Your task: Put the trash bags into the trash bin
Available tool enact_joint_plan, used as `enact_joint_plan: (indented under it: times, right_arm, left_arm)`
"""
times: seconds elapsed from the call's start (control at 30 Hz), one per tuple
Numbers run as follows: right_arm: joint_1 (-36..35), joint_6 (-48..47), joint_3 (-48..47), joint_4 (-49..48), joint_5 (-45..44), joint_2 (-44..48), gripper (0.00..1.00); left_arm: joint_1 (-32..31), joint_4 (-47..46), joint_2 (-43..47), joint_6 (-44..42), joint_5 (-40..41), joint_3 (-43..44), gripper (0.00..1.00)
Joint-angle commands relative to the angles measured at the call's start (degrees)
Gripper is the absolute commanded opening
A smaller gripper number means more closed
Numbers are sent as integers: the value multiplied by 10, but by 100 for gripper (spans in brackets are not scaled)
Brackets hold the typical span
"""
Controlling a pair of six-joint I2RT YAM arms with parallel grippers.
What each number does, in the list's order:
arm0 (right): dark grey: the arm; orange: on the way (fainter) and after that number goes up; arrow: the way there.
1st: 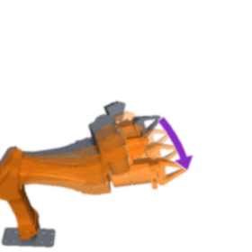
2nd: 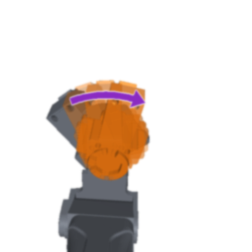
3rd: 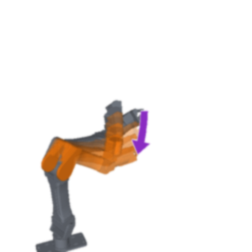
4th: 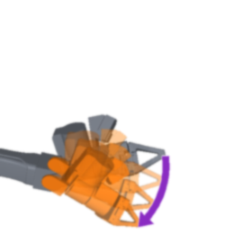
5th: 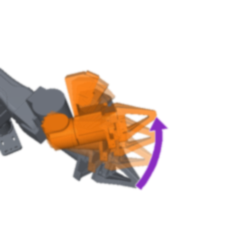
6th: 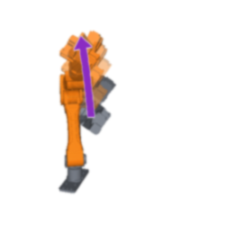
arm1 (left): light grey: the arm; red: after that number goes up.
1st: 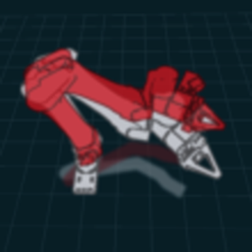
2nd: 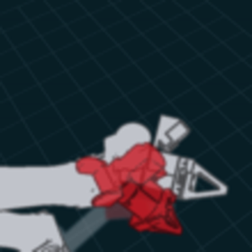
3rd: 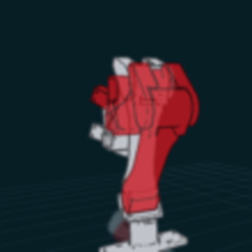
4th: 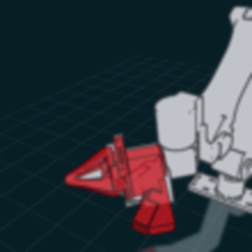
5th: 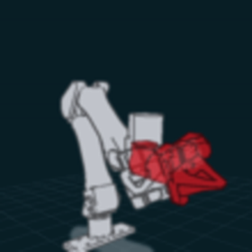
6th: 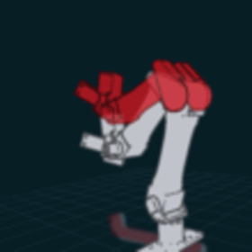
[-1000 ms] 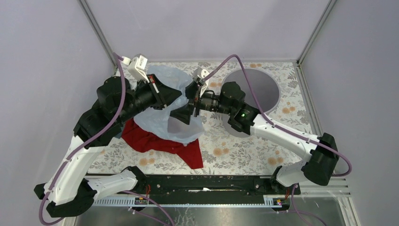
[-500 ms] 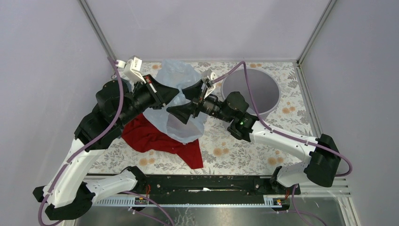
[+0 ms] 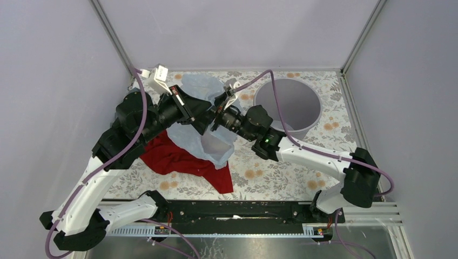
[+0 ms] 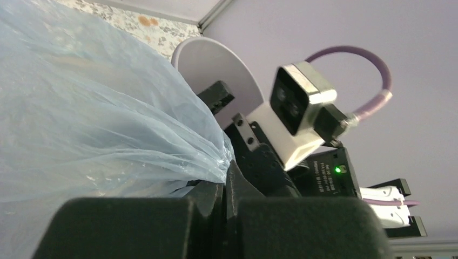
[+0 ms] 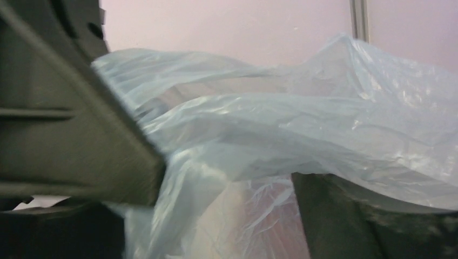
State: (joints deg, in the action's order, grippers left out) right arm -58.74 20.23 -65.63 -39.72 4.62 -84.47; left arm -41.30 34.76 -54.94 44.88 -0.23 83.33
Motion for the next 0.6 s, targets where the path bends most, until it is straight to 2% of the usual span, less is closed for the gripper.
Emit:
enact_joint_plan:
  times: [0.0,0.03,0.07,0.1,0.13,0.2,0.23,0.3,0.43,0.57]
  right_arm:
    - [-6,3,-21,-50,-41,-15,64]
    - [-6,11,-11,-58,-50,-11,35]
    - [-5,22,2,-60,-75,-2,13]
    - [-1,37,16,-58,-96,9,0]
    - [4,55,26,-51,-102,20,0]
    - [41,103,29,-24,-59,38,0]
    - [56,125,26,-8,-24,44,0]
    - [82,155,17,25,37,54,0]
    - [118,171,-33,135,101,76,0]
    - [152,173,-139,261,149,81,0]
  left_arm:
    - [0,-49,7,7,-38,-6,2]
    - [0,-48,10,-1,-40,-4,10]
    - [0,-45,17,-17,-40,0,22]
    - [1,-40,23,-30,-38,4,38]
    - [0,-34,31,-44,-32,9,59]
    - [0,-20,50,-75,-15,18,89]
    - [0,-15,60,-93,-6,20,97]
    - [0,-5,83,-122,14,23,99]
    - [0,5,134,-150,71,12,99]
    - [0,4,181,-150,139,-9,99]
